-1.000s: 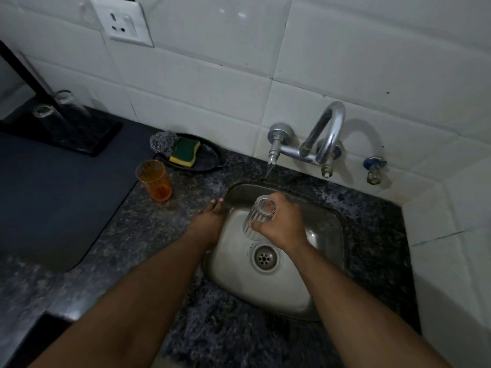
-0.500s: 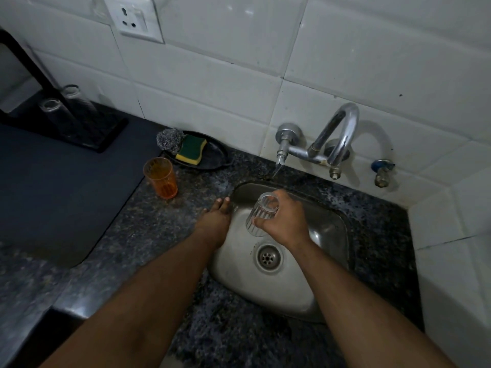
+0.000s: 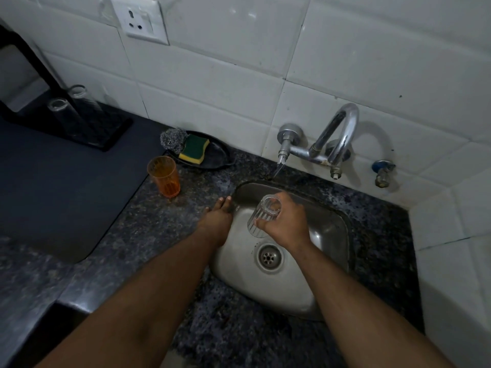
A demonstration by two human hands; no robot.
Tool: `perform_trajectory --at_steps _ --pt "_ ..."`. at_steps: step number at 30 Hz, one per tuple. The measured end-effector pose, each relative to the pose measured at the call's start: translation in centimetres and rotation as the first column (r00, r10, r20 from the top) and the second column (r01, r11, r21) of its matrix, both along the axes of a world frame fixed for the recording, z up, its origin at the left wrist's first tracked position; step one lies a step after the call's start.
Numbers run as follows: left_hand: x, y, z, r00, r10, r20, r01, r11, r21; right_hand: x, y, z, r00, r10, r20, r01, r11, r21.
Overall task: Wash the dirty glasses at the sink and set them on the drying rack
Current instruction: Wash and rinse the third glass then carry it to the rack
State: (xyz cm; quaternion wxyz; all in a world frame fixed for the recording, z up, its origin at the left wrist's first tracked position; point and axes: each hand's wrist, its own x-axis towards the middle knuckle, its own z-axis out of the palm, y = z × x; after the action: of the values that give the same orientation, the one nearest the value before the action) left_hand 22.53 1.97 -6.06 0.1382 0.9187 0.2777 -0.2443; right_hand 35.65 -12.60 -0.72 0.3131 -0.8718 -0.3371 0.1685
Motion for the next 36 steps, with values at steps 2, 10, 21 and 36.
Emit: perform_trajectory --at_steps 2,10,21,36 --pt "-0.2 0.0 -0.5 0.999 0.021 0.036 -0.021 0.999 -0.024 -0.6 -0.4 -0.5 1.000 -0.007 -0.013 0.007 1.000 0.004" --pt "-7.1 -1.0 3.2 0.885 0.339 0.318 -0.296 0.939 -0.177 -4.2 -0.8 1.2 0.994 0.090 -0.056 -0.082 0.989 0.127" --pt "-23.0 4.9 5.5 0.711 0.615 0.341 -0.624 0.775 -0.097 -16.8 9.6 2.8 0.925 0.364 -0.107 -0.340 0.920 0.194" --pt "-32.2 28.0 2.9 0.724 0.619 0.304 -0.637 0.769 -0.052 -27.9 35.0 3.0 0.917 0.398 0.001 -0.391 0.900 0.194"
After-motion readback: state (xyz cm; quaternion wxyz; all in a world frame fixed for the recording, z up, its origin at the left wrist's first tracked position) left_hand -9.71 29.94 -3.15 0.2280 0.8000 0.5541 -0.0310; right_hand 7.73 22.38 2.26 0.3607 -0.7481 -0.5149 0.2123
